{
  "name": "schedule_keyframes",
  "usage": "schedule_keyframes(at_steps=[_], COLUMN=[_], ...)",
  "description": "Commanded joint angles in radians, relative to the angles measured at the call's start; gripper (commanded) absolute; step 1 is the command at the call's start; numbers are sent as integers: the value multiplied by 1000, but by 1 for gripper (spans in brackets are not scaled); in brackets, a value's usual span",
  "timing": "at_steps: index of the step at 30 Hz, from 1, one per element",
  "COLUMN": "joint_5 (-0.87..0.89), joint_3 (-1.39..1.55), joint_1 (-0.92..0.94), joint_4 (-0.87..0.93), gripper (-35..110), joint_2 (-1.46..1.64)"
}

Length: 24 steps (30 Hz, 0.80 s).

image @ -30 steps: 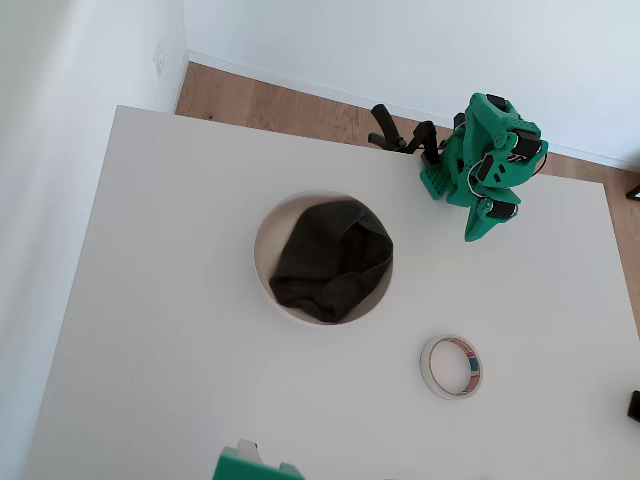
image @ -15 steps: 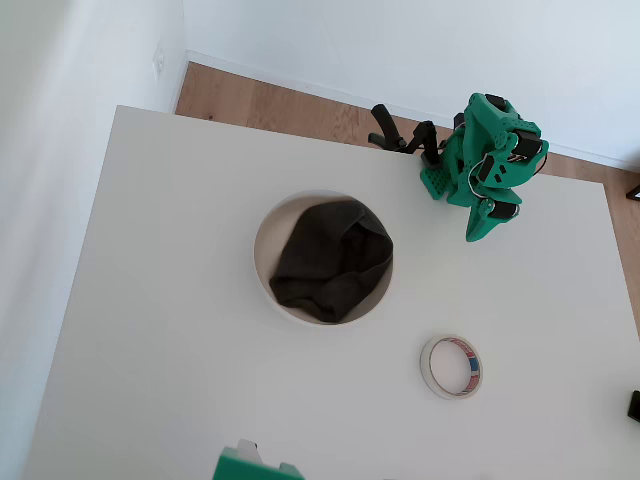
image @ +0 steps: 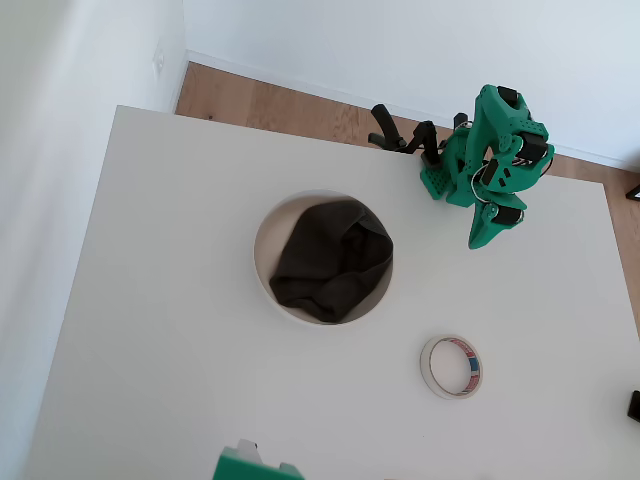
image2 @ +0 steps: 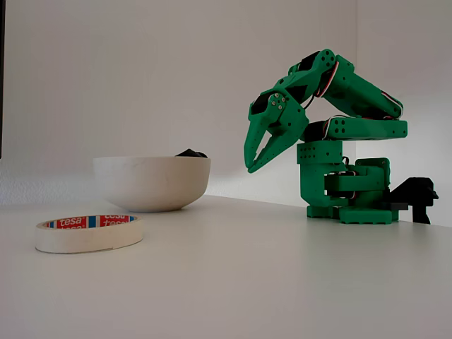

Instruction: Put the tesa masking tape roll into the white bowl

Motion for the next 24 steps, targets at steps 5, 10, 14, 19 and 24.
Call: schedule_keyframes(at_steps=[5, 10, 14, 19, 24], joint_5=[18, 6, -17, -25, -28], joint_3=[-383, -583, -727, -870, -1011], joint_1=[14, 72, 98, 126, 133], joint_4=[-161, -206, -224, -236, -212], gripper=[-8, -8, -8, -8, -8], joint_2=[-581, -902, -1129, -1312, -1456])
